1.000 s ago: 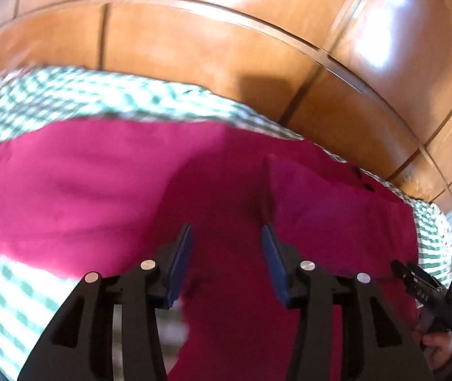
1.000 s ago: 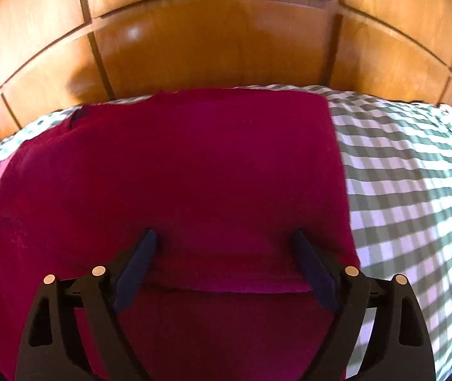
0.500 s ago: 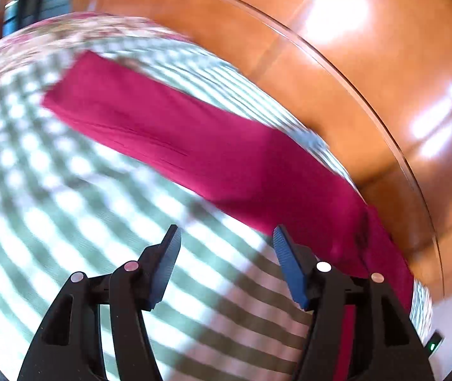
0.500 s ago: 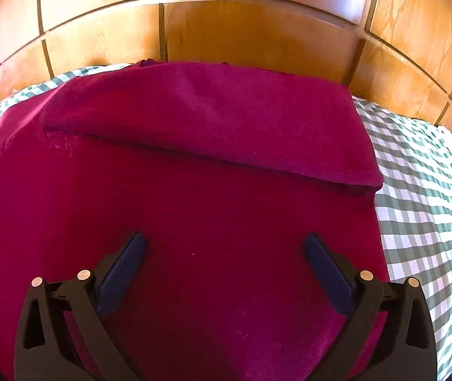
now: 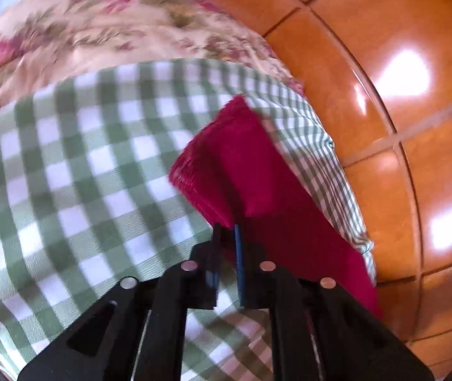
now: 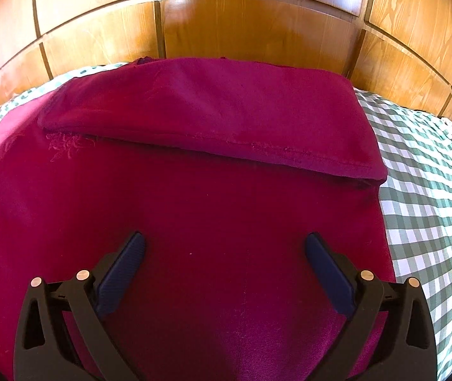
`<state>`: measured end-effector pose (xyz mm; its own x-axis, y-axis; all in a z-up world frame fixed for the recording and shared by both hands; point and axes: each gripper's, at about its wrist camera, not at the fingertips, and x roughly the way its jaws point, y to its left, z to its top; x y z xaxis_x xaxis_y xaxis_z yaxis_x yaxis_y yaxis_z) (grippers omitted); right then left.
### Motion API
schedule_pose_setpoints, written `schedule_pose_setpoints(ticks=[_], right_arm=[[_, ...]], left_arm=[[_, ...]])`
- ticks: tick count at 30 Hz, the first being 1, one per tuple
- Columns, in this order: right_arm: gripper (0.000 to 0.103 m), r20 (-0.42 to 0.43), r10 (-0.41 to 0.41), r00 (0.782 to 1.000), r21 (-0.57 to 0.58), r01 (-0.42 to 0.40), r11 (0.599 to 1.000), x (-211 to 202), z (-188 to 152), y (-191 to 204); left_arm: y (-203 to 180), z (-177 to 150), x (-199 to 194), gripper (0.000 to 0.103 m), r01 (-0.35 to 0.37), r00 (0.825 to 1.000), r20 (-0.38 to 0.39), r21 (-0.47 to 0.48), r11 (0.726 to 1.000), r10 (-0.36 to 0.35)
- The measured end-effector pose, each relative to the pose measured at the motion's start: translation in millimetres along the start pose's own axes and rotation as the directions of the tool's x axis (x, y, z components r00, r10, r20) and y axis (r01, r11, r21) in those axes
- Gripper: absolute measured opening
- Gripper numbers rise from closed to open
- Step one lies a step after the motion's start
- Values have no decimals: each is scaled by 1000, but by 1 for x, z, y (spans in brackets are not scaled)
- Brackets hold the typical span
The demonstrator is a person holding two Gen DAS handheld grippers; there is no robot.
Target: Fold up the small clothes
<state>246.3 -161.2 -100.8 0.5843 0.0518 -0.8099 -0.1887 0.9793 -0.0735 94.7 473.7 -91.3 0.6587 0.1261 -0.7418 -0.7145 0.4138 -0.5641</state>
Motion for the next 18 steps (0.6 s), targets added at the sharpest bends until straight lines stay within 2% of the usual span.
schedule_pose_setpoints(ticks=[2, 4, 6, 9, 12, 13, 15, 16, 18], right_arm=[[100, 1, -2, 1000, 0, 2, 1000, 0, 0, 1], [100, 2, -3, 1000, -1, 3, 1000, 0, -1, 1], [100, 3, -1, 1000, 0, 1, 1000, 0, -1, 1], [100, 4, 0, 1000, 1, 0, 1000, 0, -1, 0], [100, 5, 2, 1000, 3, -2, 1000, 0, -1, 0], [100, 7, 4, 1000, 5, -4, 1000, 0, -1, -1], [100, 8, 7, 1000, 7, -7, 1000, 0, -1, -1], [100, 9, 7, 1000, 8, -8, 1000, 0, -1, -1], [100, 10, 11, 1000, 10, -11, 1000, 0, -1, -1]], left_arm=[[-25, -3, -8, 6, 12, 999, 31, 87, 996, -15], [-53, -11, -17, 6, 66, 996, 42, 154, 986, -74], [-92, -28, -28, 6, 144, 987, 39, 249, 958, -158], [-148, -64, -37, 6, 249, 964, -11, 382, 890, -265], [-199, -112, -32, 6, 349, 935, -120, 475, 808, -333], [-210, -123, -28, 6, 365, 930, -145, 493, 790, -339], [-236, -162, -19, 6, 386, 922, -202, 555, 737, -331], [-245, -182, -14, 8, 408, 913, -246, 570, 713, -325], [-253, -208, -5, 27, 431, 902, -303, 580, 692, -307]])
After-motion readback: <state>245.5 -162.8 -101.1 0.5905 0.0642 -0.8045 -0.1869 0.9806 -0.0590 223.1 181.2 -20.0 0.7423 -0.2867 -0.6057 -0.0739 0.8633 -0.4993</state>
